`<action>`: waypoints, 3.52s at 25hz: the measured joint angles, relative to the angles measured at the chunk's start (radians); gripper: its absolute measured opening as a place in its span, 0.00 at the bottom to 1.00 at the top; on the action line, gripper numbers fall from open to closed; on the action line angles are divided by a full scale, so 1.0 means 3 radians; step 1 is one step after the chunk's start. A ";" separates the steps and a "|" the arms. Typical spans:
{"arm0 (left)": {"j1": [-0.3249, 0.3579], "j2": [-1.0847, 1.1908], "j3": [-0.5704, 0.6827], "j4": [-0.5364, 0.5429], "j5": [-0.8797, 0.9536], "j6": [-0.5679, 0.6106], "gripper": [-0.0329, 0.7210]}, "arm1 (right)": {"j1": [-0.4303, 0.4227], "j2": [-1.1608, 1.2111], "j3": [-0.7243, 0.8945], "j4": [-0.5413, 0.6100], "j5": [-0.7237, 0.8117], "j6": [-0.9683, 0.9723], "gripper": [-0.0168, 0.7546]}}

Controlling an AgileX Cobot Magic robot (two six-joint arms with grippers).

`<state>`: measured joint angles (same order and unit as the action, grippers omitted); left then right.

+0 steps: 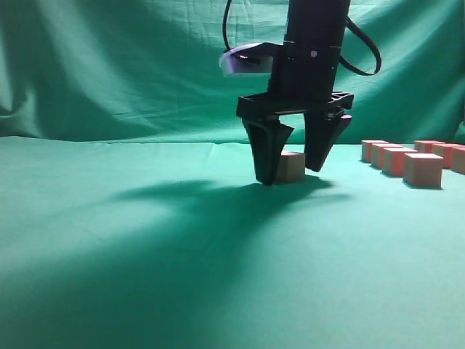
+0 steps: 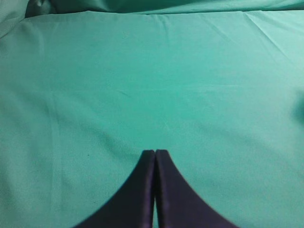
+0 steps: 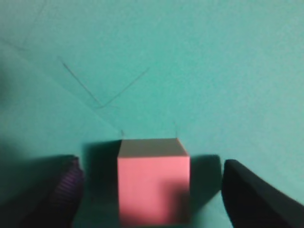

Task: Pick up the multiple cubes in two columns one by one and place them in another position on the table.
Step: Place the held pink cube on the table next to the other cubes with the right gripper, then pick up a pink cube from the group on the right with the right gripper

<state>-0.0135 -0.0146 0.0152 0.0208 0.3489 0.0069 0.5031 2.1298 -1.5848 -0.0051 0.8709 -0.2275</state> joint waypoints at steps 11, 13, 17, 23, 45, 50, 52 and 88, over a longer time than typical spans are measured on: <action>0.0000 0.0000 0.0000 0.0000 0.0000 0.0000 0.04 | 0.0000 0.0033 -0.1025 0.0000 0.1013 0.0014 0.79; 0.0000 0.0000 0.0000 0.0000 0.0000 0.0000 0.04 | 0.0000 0.0033 -0.1212 -0.0006 0.1147 0.0014 0.79; 0.0000 0.0000 0.0000 0.0000 0.0000 0.0000 0.04 | 0.0000 -0.0096 -0.1336 -0.0029 0.1207 0.0134 0.74; 0.0000 0.0000 0.0000 0.0000 0.0000 0.0000 0.04 | -0.0085 -0.0663 -0.1342 -0.0182 0.1237 0.0459 0.72; 0.0000 0.0000 0.0000 0.0000 0.0000 0.0000 0.04 | -0.1402 -0.2107 0.1482 -0.0238 0.0682 0.0817 0.72; 0.0000 0.0000 0.0000 0.0000 0.0000 0.0000 0.04 | -0.1412 -0.2107 0.1849 -0.0224 0.0115 0.0811 0.72; 0.0000 0.0000 0.0000 0.0000 0.0000 0.0000 0.04 | -0.1447 -0.2073 0.1869 -0.0218 0.0001 0.0811 0.72; 0.0000 0.0000 0.0000 0.0000 0.0000 0.0000 0.04 | -0.1663 -0.1097 0.1872 -0.0114 -0.0903 0.0723 0.37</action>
<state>-0.0135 -0.0146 0.0152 0.0208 0.3489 0.0069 0.0041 1.8006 -1.0231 -0.0394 0.6002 -0.0105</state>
